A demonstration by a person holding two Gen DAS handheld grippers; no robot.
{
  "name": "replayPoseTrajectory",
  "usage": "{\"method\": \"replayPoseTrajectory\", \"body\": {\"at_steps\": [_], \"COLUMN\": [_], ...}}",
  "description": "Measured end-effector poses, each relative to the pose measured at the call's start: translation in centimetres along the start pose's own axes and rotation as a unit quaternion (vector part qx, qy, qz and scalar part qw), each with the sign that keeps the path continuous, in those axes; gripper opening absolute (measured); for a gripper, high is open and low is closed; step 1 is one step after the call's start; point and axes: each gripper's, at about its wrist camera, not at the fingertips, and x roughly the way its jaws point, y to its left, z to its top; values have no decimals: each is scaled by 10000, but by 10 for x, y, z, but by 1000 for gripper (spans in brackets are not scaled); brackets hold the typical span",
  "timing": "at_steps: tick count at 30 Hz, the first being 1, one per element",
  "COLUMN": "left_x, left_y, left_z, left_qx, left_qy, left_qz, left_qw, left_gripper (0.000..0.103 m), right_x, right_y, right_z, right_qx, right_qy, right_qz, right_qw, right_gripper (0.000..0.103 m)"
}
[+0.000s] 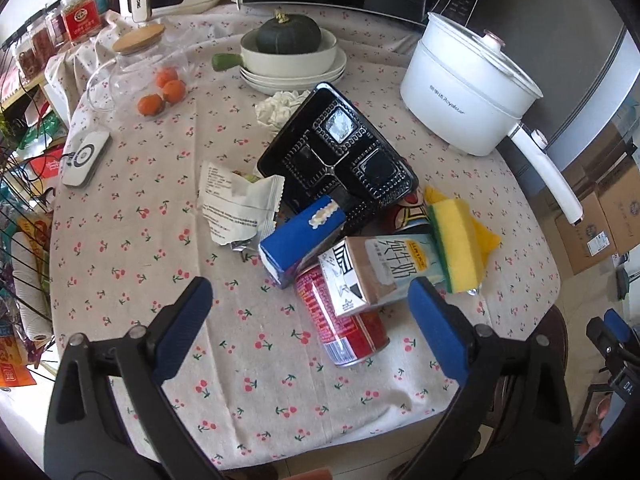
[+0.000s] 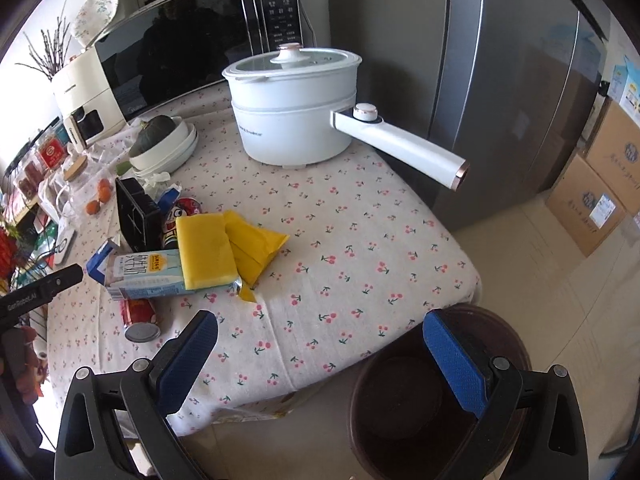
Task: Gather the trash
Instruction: 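Grasp the blue box with the left tool while the right tool grasps the yellow sponge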
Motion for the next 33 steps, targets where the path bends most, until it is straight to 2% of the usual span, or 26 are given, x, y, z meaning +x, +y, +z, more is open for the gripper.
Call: {"method": "replayPoseTrajectory", "body": {"at_steps": [2,4,6,9,12,14,16,18,21,23,25,30,33], "left_x": [11,23,30,24,18,20,30,35,37,37,36,34,42], "left_y": [-3,-5,-3,2,5,7,11,19,28,31,35,35,38], "left_z": [4,7,10,17,23,25,25,24,27,27,27,22,19], "left_qx": [-4,-48,-265,-444,-290,-117,44,26,-113,-145,-174,87,151], "left_qy": [141,394,550,382,165,144,225,194,237,269,296,293,433], "left_qz": [-87,-275,-424,-437,-300,-241,-219,-402,-748,-834,-830,-549,-411], "left_qw": [9999,9988,9972,9973,9990,9995,9995,9990,9969,9960,9960,9980,9981], "left_gripper": [96,87,83,83,83,81,73,71,57,53,48,43,31], "right_x": [9,16,19,22,26,29,31,34,39,43,46,54,61], "right_y": [2,4,6,10,13,15,17,20,26,31,36,49,58], "right_z": [4,7,9,13,15,17,19,20,21,22,22,22,25], "right_qx": [-30,-37,-49,-86,-132,-106,-82,-78,-75,-66,-63,-81,-152], "right_qy": [96,180,237,264,293,319,342,357,398,425,449,541,525], "right_qz": [46,83,145,173,172,188,215,208,215,246,289,402,425], "right_qw": [9999,9998,9996,9995,9993,9993,9992,9991,9989,9988,9986,9977,9976], "right_gripper": [103,103,103,103,103,103,103,103,103,103,103,103,103]}}
